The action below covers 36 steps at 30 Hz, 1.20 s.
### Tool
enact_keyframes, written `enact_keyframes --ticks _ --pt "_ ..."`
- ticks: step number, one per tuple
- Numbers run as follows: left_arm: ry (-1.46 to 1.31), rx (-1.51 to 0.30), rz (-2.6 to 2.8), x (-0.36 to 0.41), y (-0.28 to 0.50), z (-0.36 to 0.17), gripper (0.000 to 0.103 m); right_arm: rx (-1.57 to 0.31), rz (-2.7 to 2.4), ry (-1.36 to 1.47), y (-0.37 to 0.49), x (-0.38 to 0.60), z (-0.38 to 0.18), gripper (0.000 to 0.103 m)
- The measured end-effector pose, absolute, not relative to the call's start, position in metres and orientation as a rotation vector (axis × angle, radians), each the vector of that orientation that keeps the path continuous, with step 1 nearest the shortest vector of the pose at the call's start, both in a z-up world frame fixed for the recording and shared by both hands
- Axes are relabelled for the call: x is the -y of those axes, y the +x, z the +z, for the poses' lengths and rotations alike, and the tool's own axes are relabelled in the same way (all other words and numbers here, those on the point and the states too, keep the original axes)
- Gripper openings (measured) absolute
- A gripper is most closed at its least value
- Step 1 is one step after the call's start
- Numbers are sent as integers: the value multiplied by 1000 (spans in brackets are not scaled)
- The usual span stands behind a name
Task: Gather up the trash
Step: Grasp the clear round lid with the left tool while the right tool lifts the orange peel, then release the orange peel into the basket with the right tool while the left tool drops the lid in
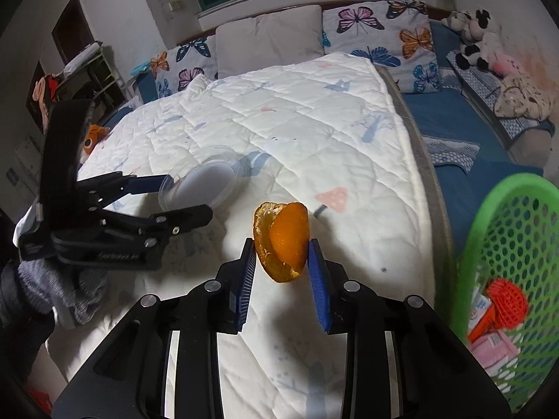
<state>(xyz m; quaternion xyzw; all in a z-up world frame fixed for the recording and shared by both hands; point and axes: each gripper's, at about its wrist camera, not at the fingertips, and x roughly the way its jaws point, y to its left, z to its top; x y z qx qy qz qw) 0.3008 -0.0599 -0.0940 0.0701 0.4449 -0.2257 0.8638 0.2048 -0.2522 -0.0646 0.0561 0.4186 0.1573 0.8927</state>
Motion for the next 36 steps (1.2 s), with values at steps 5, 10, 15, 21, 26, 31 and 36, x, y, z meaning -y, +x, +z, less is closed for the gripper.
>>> enact_keyframes --ticks 5,10,15,21,26,31,36 --pt "113 -928 -479 62 307 -96 87 -864 310 134 196 261 -64 31" --pt "121 -901 -468 65 303 -94 85 -851 285 143 184 272 -62 31" --pt "110 -877 -478 69 292 -84 85 -840 237 149 170 289 -60 31" --pt "96 -840 -515 78 268 -65 85 -832 170 175 153 320 -61 31" --pt "104 -811 -557 98 249 -48 85 -826 102 188 136 349 -61 31" --pt "124 -782 -603 126 234 -33 85 -819 41 199 121 377 -63 31" --pt "136 -768 -645 154 221 -24 85 -822 -11 203 108 399 -66 31"
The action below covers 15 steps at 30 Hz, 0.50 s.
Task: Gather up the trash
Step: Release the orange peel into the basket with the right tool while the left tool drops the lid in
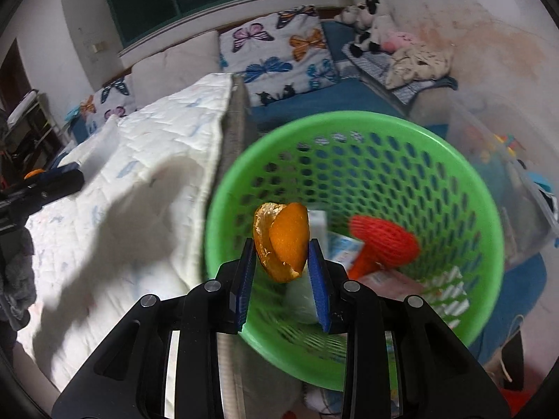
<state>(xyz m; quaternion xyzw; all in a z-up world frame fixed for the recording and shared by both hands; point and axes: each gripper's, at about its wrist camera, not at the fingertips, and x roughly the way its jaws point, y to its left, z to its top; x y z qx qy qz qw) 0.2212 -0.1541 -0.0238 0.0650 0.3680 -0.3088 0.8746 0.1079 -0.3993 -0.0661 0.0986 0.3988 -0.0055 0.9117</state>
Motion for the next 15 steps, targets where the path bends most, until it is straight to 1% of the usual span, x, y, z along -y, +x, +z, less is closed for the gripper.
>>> enact_keyframes --ticks 15 --pt "197 -776 -742 231 199 -21 85 -832 -98 237 89 446 -74 34"
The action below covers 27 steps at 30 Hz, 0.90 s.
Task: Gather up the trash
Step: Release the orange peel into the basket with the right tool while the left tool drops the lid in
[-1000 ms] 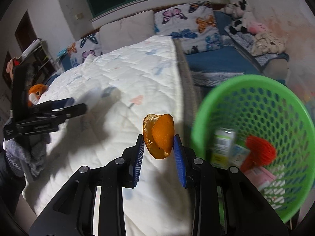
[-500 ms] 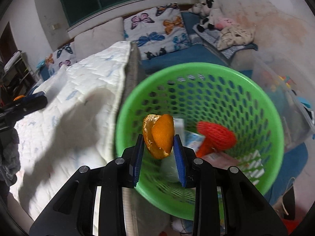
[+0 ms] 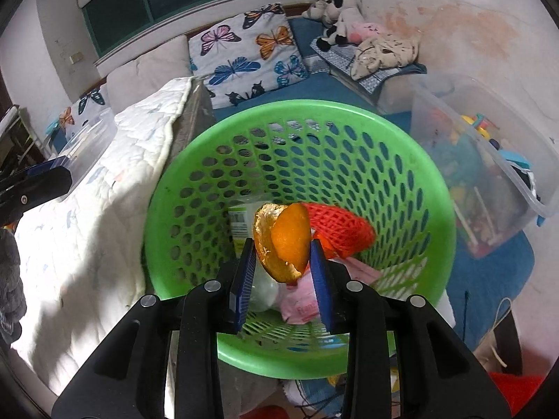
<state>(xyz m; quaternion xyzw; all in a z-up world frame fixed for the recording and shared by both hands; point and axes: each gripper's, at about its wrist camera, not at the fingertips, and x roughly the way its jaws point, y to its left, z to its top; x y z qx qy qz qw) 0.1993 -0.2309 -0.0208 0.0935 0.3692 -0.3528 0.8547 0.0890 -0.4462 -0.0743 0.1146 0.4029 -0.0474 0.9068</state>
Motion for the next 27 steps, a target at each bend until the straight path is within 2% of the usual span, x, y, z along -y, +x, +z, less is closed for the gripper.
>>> enact_keyframes --ticks 3,7,15,17,23,27 --pt "205 -781 -752 241 196 -22 85 -831 -107 246 88 452 -74 35" --pt "215 -789 -763 254 195 -24 85 -824 -115 260 84 457 -73 44" --pt "231 -804 -775 270 195 -28 85 -805 -117 269 76 463 -67 49" --pt "233 -813 -775 273 195 -31 85 -803 -119 271 74 463 -65 55" --pt "235 -835 -774 281 196 -38 85 -787 -117 278 66 463 -61 56" --pt "233 -848 -781 288 197 -41 85 -778 -118 281 61 465 -60 60"
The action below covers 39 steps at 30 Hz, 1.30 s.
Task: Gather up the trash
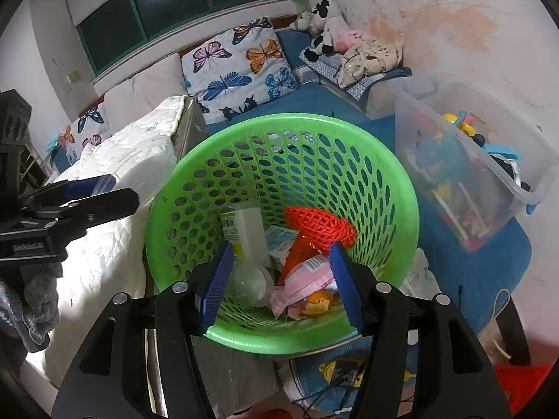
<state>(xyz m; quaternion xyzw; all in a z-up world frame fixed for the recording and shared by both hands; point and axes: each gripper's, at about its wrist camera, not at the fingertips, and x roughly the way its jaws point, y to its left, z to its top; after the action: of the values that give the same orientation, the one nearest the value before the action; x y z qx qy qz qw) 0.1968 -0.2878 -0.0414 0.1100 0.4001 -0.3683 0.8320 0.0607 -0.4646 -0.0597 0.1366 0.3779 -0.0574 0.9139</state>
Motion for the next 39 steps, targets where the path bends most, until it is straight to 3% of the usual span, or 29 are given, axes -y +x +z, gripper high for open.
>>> enact_keyframes --ticks 19,39 --pt "255 -863 -797 302 184 -55 86 -739 -124 282 31 455 -56 67" --pt "168 -809 -733 236 170 -28 86 -716 -85 295 20 423 -47 70"
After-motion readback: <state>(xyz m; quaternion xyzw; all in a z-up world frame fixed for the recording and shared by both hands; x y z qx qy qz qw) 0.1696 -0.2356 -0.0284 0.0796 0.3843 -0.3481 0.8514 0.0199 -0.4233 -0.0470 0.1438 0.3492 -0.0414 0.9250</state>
